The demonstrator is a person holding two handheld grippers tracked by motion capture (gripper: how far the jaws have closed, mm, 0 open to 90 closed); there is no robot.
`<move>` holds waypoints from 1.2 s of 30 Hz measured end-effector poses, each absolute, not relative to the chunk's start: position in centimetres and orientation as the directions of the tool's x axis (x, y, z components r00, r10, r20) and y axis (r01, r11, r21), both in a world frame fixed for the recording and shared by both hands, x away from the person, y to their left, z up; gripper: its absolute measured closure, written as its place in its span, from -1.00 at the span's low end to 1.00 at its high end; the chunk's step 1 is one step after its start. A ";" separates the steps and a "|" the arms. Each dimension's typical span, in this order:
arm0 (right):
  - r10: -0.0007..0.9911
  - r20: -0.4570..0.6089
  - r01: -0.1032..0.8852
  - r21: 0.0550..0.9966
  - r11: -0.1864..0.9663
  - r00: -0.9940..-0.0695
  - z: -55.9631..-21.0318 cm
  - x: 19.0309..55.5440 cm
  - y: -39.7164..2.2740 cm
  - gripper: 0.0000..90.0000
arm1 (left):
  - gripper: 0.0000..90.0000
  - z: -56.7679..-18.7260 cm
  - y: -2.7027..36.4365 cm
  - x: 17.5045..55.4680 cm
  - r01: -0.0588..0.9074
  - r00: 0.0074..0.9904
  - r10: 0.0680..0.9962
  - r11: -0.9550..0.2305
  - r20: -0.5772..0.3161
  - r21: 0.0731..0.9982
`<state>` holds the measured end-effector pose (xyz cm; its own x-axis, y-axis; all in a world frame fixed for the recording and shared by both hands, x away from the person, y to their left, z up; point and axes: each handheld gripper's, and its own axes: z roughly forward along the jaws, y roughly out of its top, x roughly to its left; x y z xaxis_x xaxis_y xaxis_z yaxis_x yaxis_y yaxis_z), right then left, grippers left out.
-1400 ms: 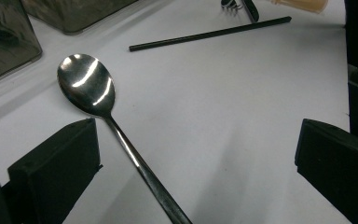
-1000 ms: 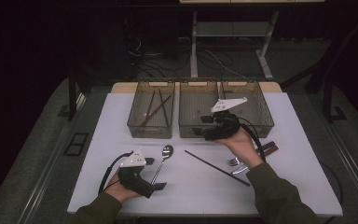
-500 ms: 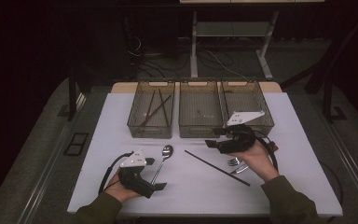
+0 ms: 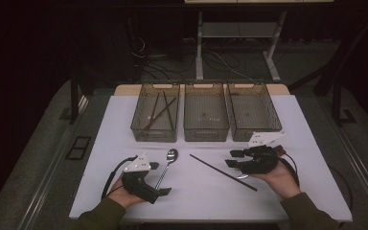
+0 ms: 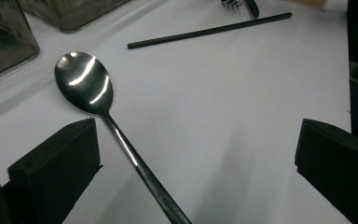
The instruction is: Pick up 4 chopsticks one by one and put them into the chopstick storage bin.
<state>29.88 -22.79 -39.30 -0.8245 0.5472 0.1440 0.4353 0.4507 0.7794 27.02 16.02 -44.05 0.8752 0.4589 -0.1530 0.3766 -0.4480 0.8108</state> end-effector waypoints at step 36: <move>0.530 0.068 0.445 0.641 0.626 -0.845 -43.6 28.6 -22.4 0.80 | -1.00 -44.1 15.9 27.0 0.370 0.880 0.453 -0.457 -0.147 0.809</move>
